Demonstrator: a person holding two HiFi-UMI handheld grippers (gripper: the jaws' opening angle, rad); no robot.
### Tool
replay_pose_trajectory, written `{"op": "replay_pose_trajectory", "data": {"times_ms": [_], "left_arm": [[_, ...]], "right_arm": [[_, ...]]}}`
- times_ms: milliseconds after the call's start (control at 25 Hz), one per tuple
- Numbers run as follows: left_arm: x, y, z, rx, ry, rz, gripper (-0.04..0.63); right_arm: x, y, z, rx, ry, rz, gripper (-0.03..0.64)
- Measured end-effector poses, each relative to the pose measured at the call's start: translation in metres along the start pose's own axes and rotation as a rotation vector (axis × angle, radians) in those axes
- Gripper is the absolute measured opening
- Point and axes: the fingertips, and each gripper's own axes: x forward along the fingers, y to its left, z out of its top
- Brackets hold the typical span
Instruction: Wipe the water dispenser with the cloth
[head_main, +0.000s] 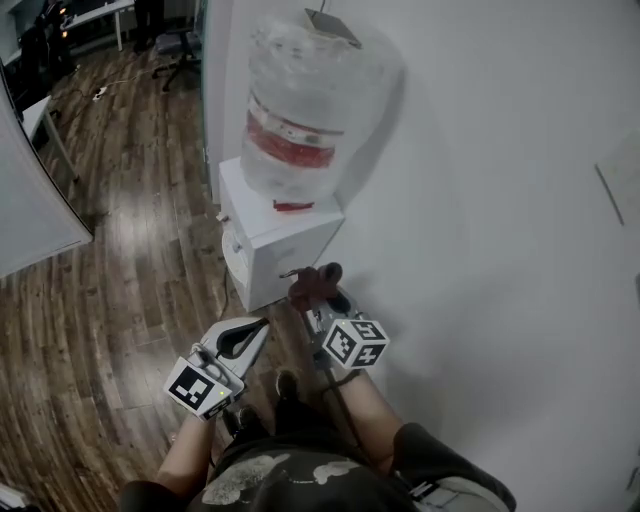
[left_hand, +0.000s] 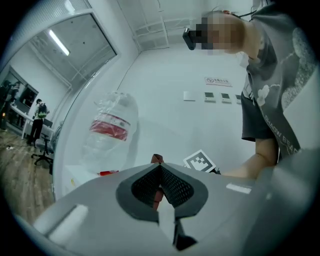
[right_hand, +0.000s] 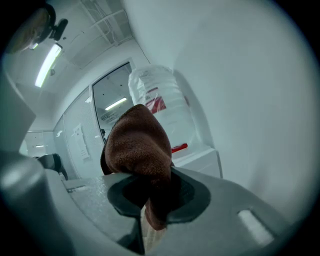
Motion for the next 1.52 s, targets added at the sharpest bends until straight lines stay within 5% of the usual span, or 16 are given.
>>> {"op": "replay_pose_trajectory", "data": {"times_ms": [240,440,880,1520], "left_arm": [[-0.029,-0.013,0.029,-0.028,-0.048,0.04,0.018],[-0.057,-0.019,0.012,-0.035,-0.006,0.009,0.018],[-0.094,-0.051,0.009,-0.036,-0.002,0.117,0.018],[-0.096,-0.246,-0.008,0.037,0.004,0.2,0.018]], "right_arm": [[-0.033,0.032,0.014,-0.015,-0.023,0.009,0.06],[-0.067,0.038,-0.004,-0.013,-0.011,-0.046,0.06],[-0.119,0.026,-0.012,-0.066,0.023,-0.02,0.06],[-0.327,0.01,-0.066,-0.011,0.053,0.125,0.06]]}}
